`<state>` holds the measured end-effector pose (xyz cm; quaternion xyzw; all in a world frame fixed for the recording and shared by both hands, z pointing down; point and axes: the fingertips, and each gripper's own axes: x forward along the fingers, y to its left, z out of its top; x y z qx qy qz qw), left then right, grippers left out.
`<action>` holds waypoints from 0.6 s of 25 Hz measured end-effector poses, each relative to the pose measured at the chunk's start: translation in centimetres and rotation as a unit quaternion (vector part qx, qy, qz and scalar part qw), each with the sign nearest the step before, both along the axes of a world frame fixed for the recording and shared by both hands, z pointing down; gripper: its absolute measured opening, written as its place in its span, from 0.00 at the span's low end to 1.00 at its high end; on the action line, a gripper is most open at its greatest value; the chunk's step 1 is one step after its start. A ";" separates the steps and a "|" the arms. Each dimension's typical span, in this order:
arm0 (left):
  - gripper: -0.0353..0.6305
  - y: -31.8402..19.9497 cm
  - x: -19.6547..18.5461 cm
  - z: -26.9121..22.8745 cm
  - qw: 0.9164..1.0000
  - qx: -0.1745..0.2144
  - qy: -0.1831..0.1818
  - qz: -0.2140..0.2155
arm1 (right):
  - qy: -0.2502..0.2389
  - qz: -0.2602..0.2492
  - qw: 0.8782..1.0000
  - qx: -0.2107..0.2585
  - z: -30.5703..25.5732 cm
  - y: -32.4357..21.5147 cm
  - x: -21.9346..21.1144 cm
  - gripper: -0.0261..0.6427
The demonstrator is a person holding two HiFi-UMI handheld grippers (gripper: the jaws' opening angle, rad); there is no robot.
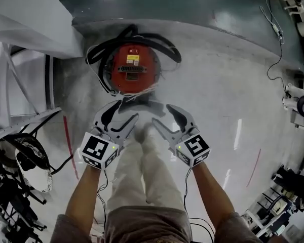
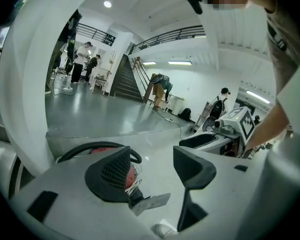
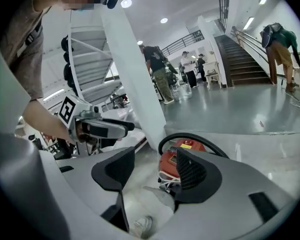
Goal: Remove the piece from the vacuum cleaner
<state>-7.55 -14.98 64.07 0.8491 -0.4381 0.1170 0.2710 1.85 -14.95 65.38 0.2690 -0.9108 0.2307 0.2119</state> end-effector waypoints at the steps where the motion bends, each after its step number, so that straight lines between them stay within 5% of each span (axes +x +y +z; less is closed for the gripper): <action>1: 0.43 0.1 0.3 1.5 1.000 -0.007 -0.001 0.006 | 0.007 -0.008 1.000 -0.003 1.4 0.1 0.0 0.39; 9: 0.43 1.5 2.2 15.0 0.995 -0.067 -0.030 0.061 | 0.073 -0.067 0.995 -0.028 14.9 1.4 0.3 0.39; 15: 0.43 2.8 3.0 23.9 0.983 -0.121 -0.067 0.122 | 0.141 -0.100 0.983 -0.056 23.2 1.9 1.1 0.39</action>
